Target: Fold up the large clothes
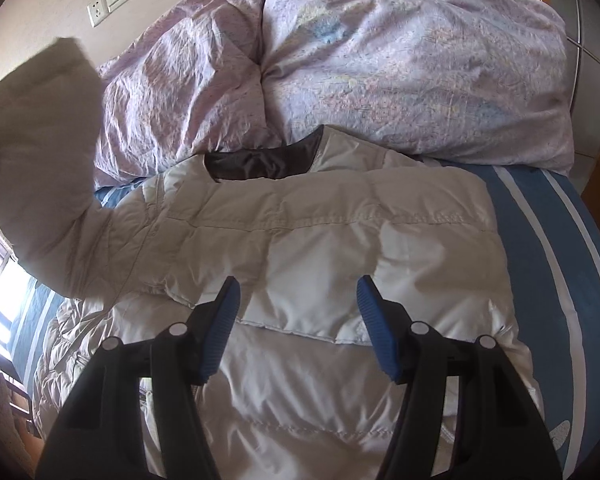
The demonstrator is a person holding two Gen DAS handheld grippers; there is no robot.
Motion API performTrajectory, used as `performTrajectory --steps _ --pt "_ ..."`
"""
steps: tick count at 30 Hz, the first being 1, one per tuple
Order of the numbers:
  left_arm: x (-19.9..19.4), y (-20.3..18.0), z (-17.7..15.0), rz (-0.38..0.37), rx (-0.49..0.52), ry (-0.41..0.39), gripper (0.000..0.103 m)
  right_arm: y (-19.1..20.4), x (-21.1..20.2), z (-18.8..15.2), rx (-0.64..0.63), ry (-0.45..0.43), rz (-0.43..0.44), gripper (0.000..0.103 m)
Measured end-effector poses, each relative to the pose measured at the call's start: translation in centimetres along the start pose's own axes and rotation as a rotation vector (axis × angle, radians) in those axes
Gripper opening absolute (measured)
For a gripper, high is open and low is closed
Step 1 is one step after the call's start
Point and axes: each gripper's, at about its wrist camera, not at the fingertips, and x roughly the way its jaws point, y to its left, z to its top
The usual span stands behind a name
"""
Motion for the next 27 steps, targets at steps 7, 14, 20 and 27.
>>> performTrajectory --steps 7,14,20,27 --pt "1.4 0.2 -1.5 -0.013 0.025 0.106 0.034 0.0 -0.1 0.1 0.012 0.000 0.017 0.061" --pt "1.0 -0.4 -2.8 -0.046 0.128 0.120 0.093 -1.3 0.5 0.6 0.120 0.036 0.089 0.061" --pt "0.4 2.3 -3.0 0.131 0.173 0.092 0.093 -1.0 3.1 1.1 0.214 0.144 0.243 0.049" --pt "0.9 7.4 -2.2 0.458 0.201 0.068 0.093 0.5 7.7 1.3 0.272 0.252 0.247 0.038"
